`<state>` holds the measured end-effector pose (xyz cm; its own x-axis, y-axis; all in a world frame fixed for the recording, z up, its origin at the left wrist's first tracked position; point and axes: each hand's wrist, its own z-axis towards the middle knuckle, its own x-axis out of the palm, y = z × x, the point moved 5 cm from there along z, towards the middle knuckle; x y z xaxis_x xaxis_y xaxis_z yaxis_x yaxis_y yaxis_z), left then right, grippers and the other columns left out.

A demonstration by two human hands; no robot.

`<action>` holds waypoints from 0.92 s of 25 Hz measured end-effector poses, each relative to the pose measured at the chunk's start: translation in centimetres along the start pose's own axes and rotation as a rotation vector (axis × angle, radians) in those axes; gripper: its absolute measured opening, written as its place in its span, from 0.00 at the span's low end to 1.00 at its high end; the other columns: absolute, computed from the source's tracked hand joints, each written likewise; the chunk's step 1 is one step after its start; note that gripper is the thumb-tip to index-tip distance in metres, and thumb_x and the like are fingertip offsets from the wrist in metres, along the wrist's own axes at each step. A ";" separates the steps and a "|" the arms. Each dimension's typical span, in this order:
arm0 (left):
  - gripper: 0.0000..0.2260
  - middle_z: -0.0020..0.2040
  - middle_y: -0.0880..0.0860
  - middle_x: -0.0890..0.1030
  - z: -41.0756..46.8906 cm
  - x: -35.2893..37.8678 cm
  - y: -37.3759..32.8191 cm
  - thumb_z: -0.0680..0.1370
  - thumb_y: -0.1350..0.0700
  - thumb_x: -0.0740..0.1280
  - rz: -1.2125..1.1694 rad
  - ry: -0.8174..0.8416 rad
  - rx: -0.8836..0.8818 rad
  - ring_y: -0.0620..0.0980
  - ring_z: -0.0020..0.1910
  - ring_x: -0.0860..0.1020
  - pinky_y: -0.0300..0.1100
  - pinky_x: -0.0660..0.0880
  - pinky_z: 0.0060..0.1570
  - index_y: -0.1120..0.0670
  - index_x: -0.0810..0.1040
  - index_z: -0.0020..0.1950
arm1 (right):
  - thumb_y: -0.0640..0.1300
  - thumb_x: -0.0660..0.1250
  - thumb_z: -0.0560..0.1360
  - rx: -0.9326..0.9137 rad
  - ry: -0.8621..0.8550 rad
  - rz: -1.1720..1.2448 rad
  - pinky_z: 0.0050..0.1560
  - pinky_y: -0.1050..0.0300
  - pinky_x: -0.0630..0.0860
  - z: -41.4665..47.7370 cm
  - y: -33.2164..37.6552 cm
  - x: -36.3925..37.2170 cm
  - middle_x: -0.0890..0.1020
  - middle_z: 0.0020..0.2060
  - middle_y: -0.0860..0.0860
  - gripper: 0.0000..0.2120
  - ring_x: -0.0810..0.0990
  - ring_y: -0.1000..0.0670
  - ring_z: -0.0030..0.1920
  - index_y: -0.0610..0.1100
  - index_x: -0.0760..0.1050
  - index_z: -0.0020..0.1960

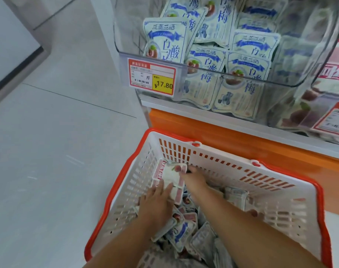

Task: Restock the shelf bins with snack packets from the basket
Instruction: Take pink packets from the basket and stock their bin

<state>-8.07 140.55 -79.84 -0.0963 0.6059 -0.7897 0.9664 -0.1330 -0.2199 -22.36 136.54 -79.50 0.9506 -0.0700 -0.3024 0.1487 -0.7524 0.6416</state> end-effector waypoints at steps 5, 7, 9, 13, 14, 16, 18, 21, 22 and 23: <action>0.19 0.69 0.49 0.74 -0.4 -2.1 0.6 0.82 0.41 0.53 -0.542 -0.067 -0.097 0.50 0.66 0.73 0.50 0.67 0.68 0.44 0.73 0.69 | 0.50 0.65 0.79 -0.061 -0.100 -0.128 0.39 0.63 0.73 -0.7 0.0 -0.9 0.82 0.47 0.51 0.11 0.77 0.53 0.41 0.45 0.80 0.55; 0.21 0.49 0.48 0.84 -1.2 -4.0 0.0 0.82 0.39 0.52 -0.940 -0.115 -0.224 0.46 0.49 0.80 0.42 0.75 0.52 0.47 0.81 0.52 | 0.50 0.64 0.80 -0.195 -0.133 -0.156 0.32 0.69 0.69 -2.6 0.3 -1.5 0.79 0.38 0.54 0.08 0.75 0.56 0.36 0.49 0.78 0.46; 0.20 0.45 0.50 0.84 -1.3 -5.1 -1.2 0.81 0.39 0.55 -1.368 -0.023 -0.267 0.47 0.45 0.82 0.39 0.77 0.45 0.50 0.81 0.48 | 0.47 0.65 0.79 -0.446 -0.078 -0.283 0.35 0.72 0.66 -5.2 0.9 -1.5 0.79 0.40 0.58 0.06 0.75 0.57 0.41 0.50 0.79 0.44; 0.10 0.39 0.52 0.85 -2.8 -7.2 -2.6 0.80 0.60 0.64 -1.782 0.144 -0.165 0.46 0.35 0.82 0.41 0.81 0.38 0.60 0.77 0.60 | 0.40 0.69 0.75 -0.854 -0.025 -0.522 0.61 0.71 0.62 -9.8 0.3 -2.0 0.74 0.61 0.56 0.10 0.67 0.61 0.62 0.49 0.83 0.53; 0.10 0.40 0.54 0.85 -3.4 -7.5 -2.7 0.80 0.64 0.63 -1.803 0.176 -0.133 0.46 0.34 0.82 0.43 0.82 0.40 0.61 0.76 0.61 | 0.38 0.68 0.75 -0.846 -0.046 -0.486 0.63 0.70 0.62 -10.7 0.5 -2.6 0.73 0.62 0.57 0.11 0.67 0.61 0.62 0.49 0.82 0.55; 0.12 0.47 0.57 0.85 -4.7 -8.3 -3.2 0.79 0.67 0.63 -1.822 0.262 -0.065 0.48 0.36 0.83 0.50 0.81 0.52 0.61 0.75 0.62 | 0.39 0.65 0.78 -0.666 -0.120 -0.224 0.59 0.69 0.68 -12.0 0.9 -4.9 0.73 0.59 0.57 0.12 0.72 0.61 0.58 0.49 0.77 0.59; 0.14 0.51 0.59 0.84 -5.9 -9.3 -4.1 0.79 0.67 0.63 -1.795 0.316 -0.002 0.48 0.38 0.83 0.53 0.78 0.58 0.61 0.75 0.65 | 0.48 0.65 0.78 -0.396 -0.065 0.119 0.56 0.61 0.74 -12.1 0.8 -6.8 0.77 0.58 0.54 0.09 0.77 0.56 0.56 0.54 0.75 0.58; 0.17 0.57 0.60 0.82 -8.6 -10.6 -6.5 0.79 0.67 0.63 -1.770 0.370 0.086 0.51 0.43 0.84 0.50 0.81 0.50 0.58 0.73 0.67 | 0.61 0.63 0.74 -0.205 -0.007 0.325 0.62 0.43 0.75 -13.0 0.2 -8.8 0.82 0.56 0.54 0.14 0.80 0.49 0.57 0.60 0.78 0.56; 0.17 0.58 0.61 0.82 -9.4 -10.9 -7.3 0.79 0.67 0.63 -1.764 0.382 0.102 0.52 0.44 0.84 0.48 0.82 0.47 0.57 0.73 0.67 | 0.60 0.61 0.77 -0.189 -0.018 0.357 0.62 0.42 0.76 -13.9 0.5 -9.6 0.84 0.54 0.53 0.12 0.81 0.48 0.56 0.59 0.78 0.57; 0.18 0.59 0.61 0.81 -10.3 -11.3 -7.9 0.78 0.67 0.64 -1.746 0.389 0.124 0.53 0.46 0.84 0.48 0.83 0.46 0.57 0.73 0.68 | 0.57 0.58 0.80 -0.192 -0.024 0.397 0.61 0.41 0.76 -14.9 0.9 -10.1 0.85 0.52 0.51 0.12 0.82 0.46 0.54 0.58 0.79 0.57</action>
<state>-12.21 142.81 -63.30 -0.8093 0.2242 0.5429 -0.2058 0.7574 -0.6197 -27.79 146.35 -65.31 0.9382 -0.3455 -0.0209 -0.1762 -0.5289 0.8302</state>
